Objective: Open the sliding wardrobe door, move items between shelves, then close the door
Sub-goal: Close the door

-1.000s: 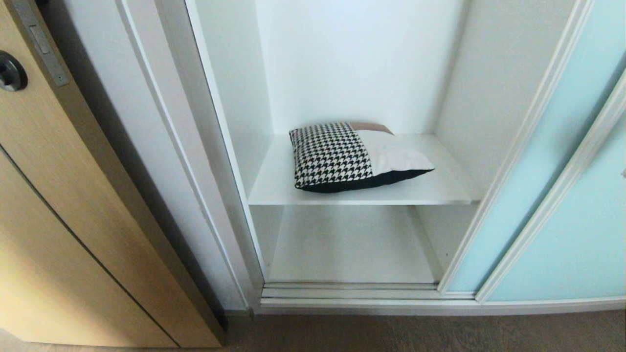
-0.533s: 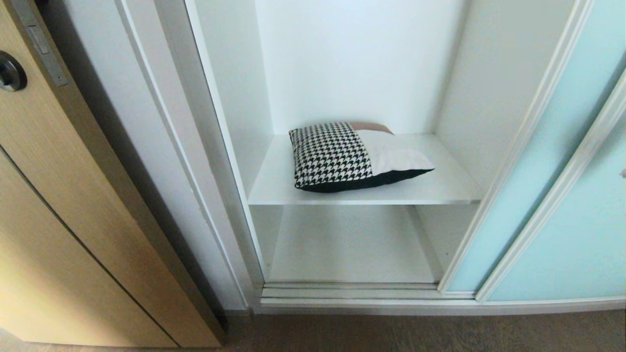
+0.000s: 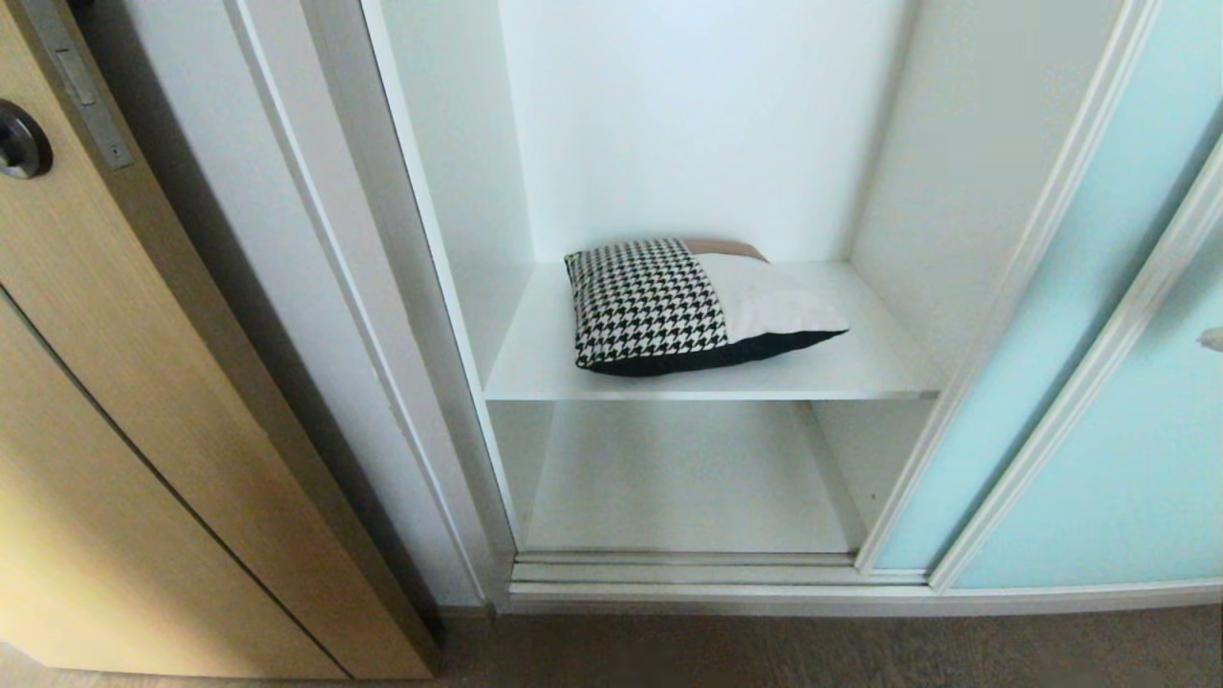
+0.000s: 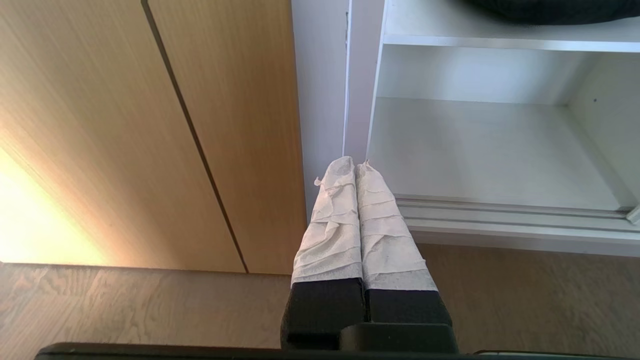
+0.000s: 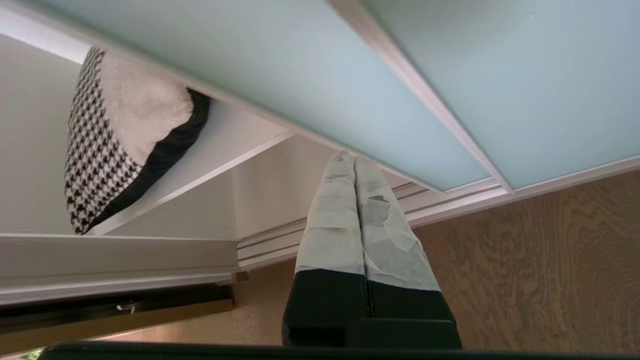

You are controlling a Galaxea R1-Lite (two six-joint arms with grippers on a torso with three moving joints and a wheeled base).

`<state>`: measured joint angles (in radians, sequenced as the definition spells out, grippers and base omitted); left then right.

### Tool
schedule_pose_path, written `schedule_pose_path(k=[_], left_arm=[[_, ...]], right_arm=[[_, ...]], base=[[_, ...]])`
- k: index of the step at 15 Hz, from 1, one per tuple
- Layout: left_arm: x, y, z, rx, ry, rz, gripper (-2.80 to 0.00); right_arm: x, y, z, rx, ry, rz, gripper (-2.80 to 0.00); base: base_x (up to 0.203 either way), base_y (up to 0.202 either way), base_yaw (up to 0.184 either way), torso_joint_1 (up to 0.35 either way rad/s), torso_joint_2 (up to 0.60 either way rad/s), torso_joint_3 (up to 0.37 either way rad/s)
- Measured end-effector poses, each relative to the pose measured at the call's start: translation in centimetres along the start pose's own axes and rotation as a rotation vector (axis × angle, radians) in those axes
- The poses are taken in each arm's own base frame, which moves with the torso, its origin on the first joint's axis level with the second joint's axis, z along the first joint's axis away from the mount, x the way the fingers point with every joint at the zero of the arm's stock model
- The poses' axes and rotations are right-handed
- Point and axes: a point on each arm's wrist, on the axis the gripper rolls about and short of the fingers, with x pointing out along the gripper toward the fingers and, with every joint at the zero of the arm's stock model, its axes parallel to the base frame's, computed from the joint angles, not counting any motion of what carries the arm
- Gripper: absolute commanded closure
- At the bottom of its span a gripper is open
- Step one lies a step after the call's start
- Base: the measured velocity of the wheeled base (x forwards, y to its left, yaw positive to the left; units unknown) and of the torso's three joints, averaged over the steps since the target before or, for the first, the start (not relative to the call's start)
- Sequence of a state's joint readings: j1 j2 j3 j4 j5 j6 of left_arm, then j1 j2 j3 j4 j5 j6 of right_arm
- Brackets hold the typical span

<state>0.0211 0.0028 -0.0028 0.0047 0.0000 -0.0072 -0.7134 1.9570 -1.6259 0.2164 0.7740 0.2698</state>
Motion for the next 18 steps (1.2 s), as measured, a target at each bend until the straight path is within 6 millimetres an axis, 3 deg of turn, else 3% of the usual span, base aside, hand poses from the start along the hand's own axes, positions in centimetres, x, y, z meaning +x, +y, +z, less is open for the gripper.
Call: schedule_pose_path(k=[18], left_arm=[[0.0, 0.0, 0.0, 0.0, 0.0, 0.0, 0.0]], right_arm=[[3.8, -0.2, 1.5, 0.005, -0.03, -0.047, 0.0]], base=[[0.0, 0.0, 0.0, 0.0, 0.0, 0.0]])
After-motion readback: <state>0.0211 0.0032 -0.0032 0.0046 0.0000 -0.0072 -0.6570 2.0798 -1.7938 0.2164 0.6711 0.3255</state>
